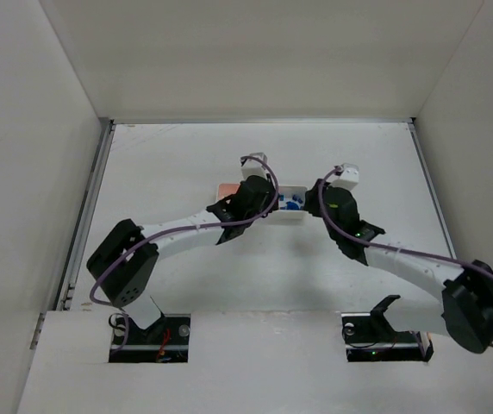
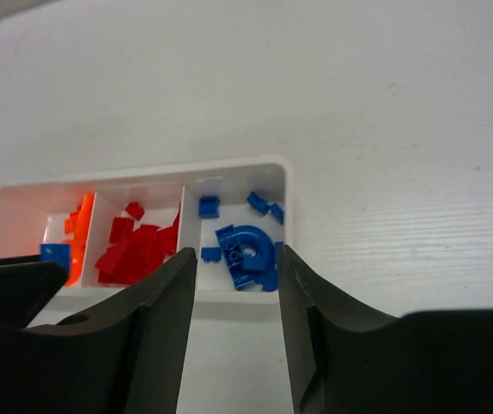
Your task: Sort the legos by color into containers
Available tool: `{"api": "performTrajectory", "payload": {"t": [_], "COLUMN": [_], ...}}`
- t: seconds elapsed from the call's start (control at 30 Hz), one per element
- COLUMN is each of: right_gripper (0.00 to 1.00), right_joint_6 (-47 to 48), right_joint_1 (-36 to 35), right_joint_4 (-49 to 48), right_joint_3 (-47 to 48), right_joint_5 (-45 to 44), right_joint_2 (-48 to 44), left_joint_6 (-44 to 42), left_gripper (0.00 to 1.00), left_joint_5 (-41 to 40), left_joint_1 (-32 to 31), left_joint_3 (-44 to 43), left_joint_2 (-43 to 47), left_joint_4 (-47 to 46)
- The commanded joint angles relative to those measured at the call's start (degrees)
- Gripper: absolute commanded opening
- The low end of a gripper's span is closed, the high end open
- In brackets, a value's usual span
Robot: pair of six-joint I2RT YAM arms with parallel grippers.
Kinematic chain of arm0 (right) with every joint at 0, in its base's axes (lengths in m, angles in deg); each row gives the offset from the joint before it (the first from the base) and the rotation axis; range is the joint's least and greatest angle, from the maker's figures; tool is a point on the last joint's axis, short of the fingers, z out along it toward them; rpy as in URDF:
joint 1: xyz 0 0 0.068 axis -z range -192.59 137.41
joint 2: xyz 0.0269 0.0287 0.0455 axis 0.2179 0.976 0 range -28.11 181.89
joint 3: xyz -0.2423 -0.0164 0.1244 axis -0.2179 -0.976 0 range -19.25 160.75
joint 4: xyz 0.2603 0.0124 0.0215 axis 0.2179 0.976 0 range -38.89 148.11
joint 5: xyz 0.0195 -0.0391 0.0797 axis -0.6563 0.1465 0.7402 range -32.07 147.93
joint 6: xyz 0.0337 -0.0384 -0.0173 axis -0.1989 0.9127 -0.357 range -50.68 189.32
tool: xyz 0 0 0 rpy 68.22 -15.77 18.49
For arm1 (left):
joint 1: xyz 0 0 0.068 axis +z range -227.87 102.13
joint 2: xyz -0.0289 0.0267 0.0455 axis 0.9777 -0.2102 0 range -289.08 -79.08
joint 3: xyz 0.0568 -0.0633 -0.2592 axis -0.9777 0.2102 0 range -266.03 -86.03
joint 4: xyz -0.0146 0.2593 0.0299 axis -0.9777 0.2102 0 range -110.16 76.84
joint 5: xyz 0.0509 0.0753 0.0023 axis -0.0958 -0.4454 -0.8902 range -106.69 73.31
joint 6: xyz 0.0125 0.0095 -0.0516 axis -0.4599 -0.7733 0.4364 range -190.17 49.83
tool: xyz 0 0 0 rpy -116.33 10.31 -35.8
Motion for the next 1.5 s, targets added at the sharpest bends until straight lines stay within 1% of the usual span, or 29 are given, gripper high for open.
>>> {"api": "performTrajectory", "payload": {"t": [0.0, 0.07, 0.17, 0.23, 0.27, 0.37, 0.5, 0.7, 0.73, 0.77, 0.8, 0.87, 1.0, 1.1, 1.17, 1.23, 1.27, 1.3, 1.37, 1.47], "right_gripper": [0.47, 0.46, 0.46, 0.46, 0.47, 0.48, 0.48, 0.49, 0.49, 0.49, 0.49, 0.49, 0.55, 0.59, 0.63, 0.68, 0.78, 1.0, 1.0, 1.0], "right_joint_6": [-2.8, -3.9, -4.9, -5.1, -5.1, -5.2, -4.9, -5.2, -5.3, -5.4, -5.4, -5.5, -5.8, -5.8, -5.7, -5.4, -5.2, -5.1, -4.7, -5.2], "right_joint_1": [4.2, 6.3, 8.6, 8.6, 8.5, 8.6, 8.5, 8.5, 8.7, 8.9, 8.9, 8.9, 9.1, 9.2, 9.2, 9.2, 9.2, 9.3, 9.4, 9.9], "right_joint_4": [0.0, 1.4, 1.6, 1.8, 1.7, 1.5, 1.4, 1.2, 1.0, 1.0, 1.3, 0.8, 0.7, 0.6, 0.2, -0.5, -0.7, -0.7, -0.2, -0.1], "right_joint_3": [-3.3, -4.8, -5.8, -5.9, -5.9, -5.9, -5.8, -6.5, -6.7, -6.8, -6.8, -7.2, -7.4, -7.7, -8.0, -8.2, -8.4, -8.5, -8.4, -8.8], "right_joint_5": [-0.9, -0.1, 0.7, 1.7, 1.7, 1.9, 1.4, 1.1, 1.1, 1.2, 1.1, 1.0, -0.3, -2.0, -3.3, -3.9, -4.1, -4.2, -4.6, -5.2], "right_joint_2": [-6.9, -10.2, -12.2, -12.6, -12.6, -12.2, -12.1, -13.9, -14.1, -14.3, -14.6, -15.0, -14.9, -14.7, -14.7, -14.7, -14.7, -14.8, -15.3, -16.3], "left_joint_6": [-1.8, -2.2, -2.2, -3.1, -3.6, -4.5, -5.2, -6.2, -6.2, -6.2, -6.5, -6.1, -5.7, -4.2, -2.2, 2.1, 4.1, 5.8, 7.3, 7.7], "left_gripper": [0.16, 0.16, 0.17, 0.21, 0.24, 0.4, 0.54, 0.78, 0.83, 0.97, 1.0, 1.0, 1.0, 1.0, 1.0, 1.0, 1.0, 1.0, 1.0, 1.0], "left_joint_5": [0.8, 1.1, 1.5, 1.4, 1.1, 0.6, -0.3, -4.2, -5.1, -5.9, -6.8, -9.6, -19.0, -21.4, -21.3, -20.3, -19.3, -17.5, -12.8, -8.5], "left_joint_1": [-1.2, -1.3, -1.6, -2.0, -2.1, -2.3, -2.0, -0.5, 0.0, 0.3, 1.0, 2.3, 5.8, 8.9, 11.9, 15.2, 17.3, 19.5, 24.4, 29.0], "left_joint_3": [-5.5, -7.9, -11.8, -13.6, -14.2, -15.0, -13.5, -6.0, -4.2, -2.3, 0.1, 3.8, 12.5, 17.2, 19.7, 21.4, 21.9, 22.3, 22.7, 22.3], "left_joint_2": [-3.9, -6.5, -9.7, -11.0, -11.4, -11.5, -9.9, -2.6, -0.7, 1.3, 3.8, 8.0, 20.1, 28.8, 33.7, 37.3, 38.3, 38.8, 38.7, 37.2], "left_joint_4": [-2.8, -2.8, -1.9, -1.6, -1.5, -1.0, -1.0, -0.6, -0.3, -0.3, -0.1, 0.7, 4.4, 8.8, 12.6, 17.8, 20.6, 22.8, 25.4, 26.4]}}
